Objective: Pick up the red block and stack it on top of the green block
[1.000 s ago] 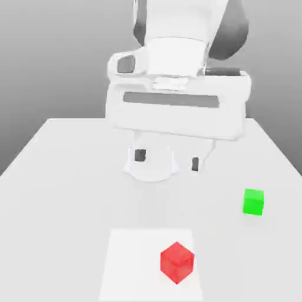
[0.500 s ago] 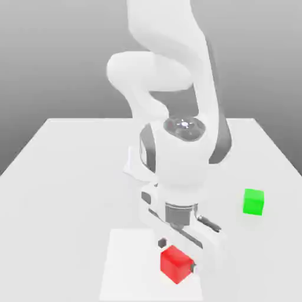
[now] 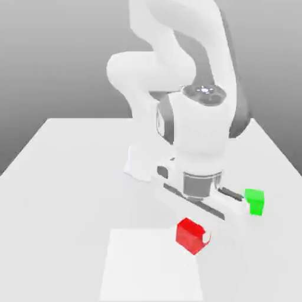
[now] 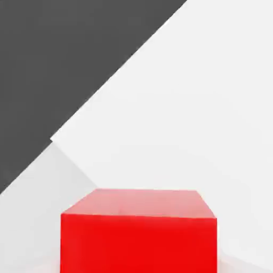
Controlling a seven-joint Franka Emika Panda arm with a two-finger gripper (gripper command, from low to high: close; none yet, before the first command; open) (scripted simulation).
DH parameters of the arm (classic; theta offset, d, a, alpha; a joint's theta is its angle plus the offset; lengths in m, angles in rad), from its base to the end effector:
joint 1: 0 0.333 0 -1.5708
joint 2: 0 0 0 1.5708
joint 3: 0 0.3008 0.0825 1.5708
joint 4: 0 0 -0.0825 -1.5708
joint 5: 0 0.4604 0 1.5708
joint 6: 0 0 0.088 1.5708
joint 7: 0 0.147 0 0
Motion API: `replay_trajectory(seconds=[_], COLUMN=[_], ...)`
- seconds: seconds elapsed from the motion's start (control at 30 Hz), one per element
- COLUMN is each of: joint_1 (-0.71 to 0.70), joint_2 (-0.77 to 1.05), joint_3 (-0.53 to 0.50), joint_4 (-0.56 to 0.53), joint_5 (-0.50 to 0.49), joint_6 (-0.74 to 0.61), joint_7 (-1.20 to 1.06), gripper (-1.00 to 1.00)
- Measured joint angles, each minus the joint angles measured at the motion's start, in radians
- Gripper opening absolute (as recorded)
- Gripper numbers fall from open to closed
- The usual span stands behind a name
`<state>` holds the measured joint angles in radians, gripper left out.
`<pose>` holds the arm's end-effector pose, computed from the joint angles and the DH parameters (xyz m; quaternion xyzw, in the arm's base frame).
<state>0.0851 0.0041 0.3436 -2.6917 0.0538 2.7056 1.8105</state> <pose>0.4060 0.1849 0.1076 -0.7549 0.6557 0.0088 0.0098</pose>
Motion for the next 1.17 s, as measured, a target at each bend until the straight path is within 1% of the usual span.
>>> replay_trajectory(seconds=[0.03, 0.13, 0.27, 0.33, 0.47, 0.73, 1.17], joint_1=[0.061, 0.162, 0.304, 0.353, 0.337, 0.272, 0.21], joint_2=[-0.028, -0.109, -0.207, -0.233, -0.206, -0.12, 0.015], joint_3=[0.017, 0.068, 0.17, 0.208, 0.239, 0.272, 0.272], joint_4=[-0.018, -0.074, -0.152, -0.18, -0.189, -0.19, -0.185], joint_5=[0.028, 0.101, 0.19, 0.208, 0.164, 0.033, -0.185], joint_6=[-0.008, -0.027, -0.044, -0.041, -0.006, 0.068, 0.172], joint_7=[0.007, 0.039, 0.086, 0.111, 0.152, 0.243, 0.395], gripper=[-1.0, -1.0, -1.0, -1.0, -1.0, -1.0, -1.0])
